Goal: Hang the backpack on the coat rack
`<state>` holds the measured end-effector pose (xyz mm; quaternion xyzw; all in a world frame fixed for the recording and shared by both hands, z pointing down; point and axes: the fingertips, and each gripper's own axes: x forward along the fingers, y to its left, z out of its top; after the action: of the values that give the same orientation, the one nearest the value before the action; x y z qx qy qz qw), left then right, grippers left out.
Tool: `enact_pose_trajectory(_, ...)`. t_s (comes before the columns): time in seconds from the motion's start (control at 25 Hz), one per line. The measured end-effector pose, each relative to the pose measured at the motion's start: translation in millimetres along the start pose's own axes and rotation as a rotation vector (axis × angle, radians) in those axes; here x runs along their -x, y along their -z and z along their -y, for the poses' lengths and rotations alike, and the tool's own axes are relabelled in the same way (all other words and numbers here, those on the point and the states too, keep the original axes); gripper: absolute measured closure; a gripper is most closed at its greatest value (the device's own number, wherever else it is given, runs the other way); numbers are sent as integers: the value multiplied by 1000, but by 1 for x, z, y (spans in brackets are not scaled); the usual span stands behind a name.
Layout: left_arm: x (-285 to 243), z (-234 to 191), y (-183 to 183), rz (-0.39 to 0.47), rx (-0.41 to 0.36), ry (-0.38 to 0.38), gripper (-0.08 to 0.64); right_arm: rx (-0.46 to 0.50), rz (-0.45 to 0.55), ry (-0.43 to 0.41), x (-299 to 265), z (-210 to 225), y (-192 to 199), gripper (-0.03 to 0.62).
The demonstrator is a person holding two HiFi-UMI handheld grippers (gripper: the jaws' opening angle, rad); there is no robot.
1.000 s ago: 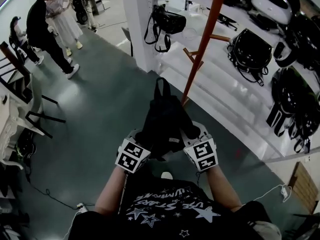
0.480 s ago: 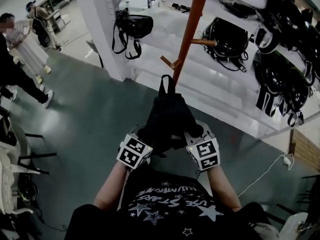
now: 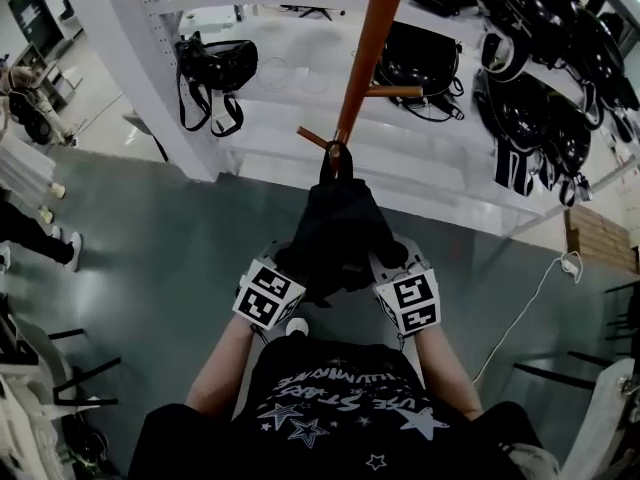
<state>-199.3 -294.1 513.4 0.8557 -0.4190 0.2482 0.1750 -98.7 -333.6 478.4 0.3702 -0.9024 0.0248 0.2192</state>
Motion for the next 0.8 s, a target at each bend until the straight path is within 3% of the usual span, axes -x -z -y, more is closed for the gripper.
enact_pose_trajectory(0.28, -11, -21, 0, -22, -23, 86, 469, -42, -41, 71, -14, 1, 2, 531)
enact_pose_trajectory(0.8, -27, -45, -1, -51, -63, 175, 469, -89, -88, 146, -34, 5, 7, 531)
